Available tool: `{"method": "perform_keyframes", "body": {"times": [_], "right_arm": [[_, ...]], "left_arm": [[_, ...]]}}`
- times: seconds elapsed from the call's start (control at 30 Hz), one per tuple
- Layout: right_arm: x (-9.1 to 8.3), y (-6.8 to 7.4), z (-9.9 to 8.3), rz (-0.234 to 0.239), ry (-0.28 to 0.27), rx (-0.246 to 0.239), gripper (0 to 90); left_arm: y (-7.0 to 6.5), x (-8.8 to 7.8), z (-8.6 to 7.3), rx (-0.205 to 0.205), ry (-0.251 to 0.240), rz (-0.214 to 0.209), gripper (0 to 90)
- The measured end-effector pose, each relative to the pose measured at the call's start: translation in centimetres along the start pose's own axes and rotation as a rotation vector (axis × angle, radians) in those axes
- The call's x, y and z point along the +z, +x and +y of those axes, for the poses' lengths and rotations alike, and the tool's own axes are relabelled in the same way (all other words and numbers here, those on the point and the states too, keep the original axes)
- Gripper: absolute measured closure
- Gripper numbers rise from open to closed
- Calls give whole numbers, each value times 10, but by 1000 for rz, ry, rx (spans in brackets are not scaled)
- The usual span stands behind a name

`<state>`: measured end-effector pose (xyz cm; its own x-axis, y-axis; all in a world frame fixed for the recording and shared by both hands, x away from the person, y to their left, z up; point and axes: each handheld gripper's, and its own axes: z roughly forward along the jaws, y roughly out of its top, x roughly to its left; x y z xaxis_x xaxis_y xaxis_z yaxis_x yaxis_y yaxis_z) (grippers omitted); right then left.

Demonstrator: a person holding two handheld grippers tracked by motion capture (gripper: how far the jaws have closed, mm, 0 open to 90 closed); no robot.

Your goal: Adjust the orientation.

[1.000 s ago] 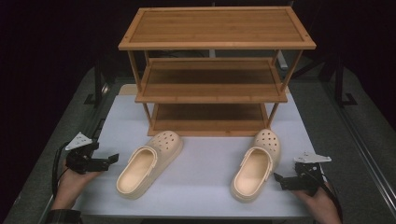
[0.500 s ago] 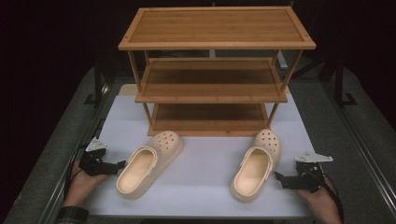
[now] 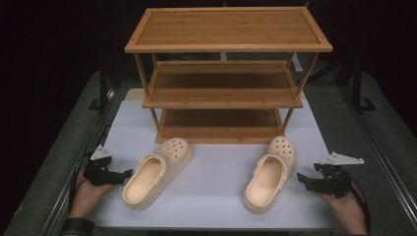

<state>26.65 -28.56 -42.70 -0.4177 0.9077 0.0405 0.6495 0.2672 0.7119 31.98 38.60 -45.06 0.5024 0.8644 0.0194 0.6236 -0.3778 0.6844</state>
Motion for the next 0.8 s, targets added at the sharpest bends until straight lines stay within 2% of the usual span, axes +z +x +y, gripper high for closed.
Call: {"method": "perform_keyframes", "body": {"times": [0.07, 0.2, 0.37, 0.5, 0.73, 0.8], "right_arm": [[-1, -3, 8, -10, -19, -6, 486], [-1, -7, 19, -13, -52, 2, 723], [4, -16, 34, 19, -83, 40, 895], [12, -22, 45, 36, -71, 63, 899], [29, -33, 59, 64, -77, 72, 899], [35, -35, 62, 59, -69, 70, 899]], "left_arm": [[0, 0, 0, 0, 0, 0, 0], [0, 0, 0, 1, 0, 0, 0], [0, 0, 0, 1, -2, 1, 0], [0, 0, 0, 2, -3, 2, 0], [0, 0, 0, -1, 0, 0, 0], [0, 0, 0, -1, 0, 0, 0]]}}
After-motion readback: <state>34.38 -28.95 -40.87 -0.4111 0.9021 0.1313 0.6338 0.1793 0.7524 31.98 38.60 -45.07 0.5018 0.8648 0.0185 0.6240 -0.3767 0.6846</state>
